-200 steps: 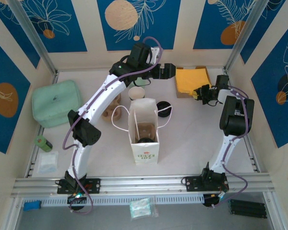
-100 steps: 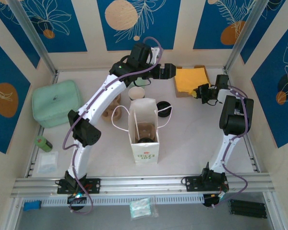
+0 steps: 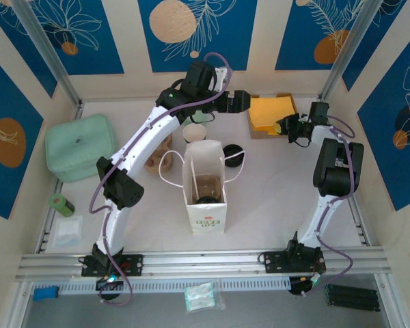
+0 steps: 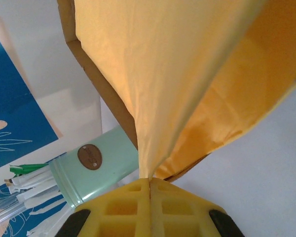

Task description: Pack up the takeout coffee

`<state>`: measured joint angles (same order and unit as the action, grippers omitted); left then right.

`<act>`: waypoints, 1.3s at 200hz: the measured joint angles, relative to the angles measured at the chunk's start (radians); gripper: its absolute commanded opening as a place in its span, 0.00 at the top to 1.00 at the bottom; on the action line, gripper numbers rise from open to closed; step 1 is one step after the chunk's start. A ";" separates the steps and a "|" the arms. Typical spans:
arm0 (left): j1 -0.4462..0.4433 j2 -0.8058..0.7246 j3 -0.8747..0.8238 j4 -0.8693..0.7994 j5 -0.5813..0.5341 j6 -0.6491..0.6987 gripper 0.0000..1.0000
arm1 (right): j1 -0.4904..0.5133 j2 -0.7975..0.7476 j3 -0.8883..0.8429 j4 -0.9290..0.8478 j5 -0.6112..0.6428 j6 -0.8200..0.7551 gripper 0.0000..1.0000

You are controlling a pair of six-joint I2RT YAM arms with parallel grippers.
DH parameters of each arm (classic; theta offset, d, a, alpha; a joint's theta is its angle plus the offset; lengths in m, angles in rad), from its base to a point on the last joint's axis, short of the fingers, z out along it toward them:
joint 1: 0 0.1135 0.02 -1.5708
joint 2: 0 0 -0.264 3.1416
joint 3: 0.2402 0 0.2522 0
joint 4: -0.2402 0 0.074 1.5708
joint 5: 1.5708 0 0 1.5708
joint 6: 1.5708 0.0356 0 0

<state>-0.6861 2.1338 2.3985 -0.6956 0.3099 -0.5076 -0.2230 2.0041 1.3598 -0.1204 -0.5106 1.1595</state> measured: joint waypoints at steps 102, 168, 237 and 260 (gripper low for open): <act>-0.013 0.000 0.000 0.000 0.000 0.000 0.01 | -0.007 -0.031 -0.100 0.027 -0.002 0.004 0.48; -0.013 0.000 0.000 0.000 0.000 0.000 0.01 | -0.006 -0.007 -0.083 0.027 0.013 0.013 0.51; -0.013 0.000 0.000 0.000 -0.001 0.001 0.00 | -0.005 0.051 -0.027 0.027 0.019 0.032 0.67; -0.013 0.000 0.000 -0.001 -0.001 0.001 0.01 | -0.005 0.061 -0.003 0.026 0.021 0.032 0.77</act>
<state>-0.6987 2.1338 2.3985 -0.6964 0.3088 -0.5068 -0.2283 2.0655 1.3567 -0.0940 -0.4896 1.1919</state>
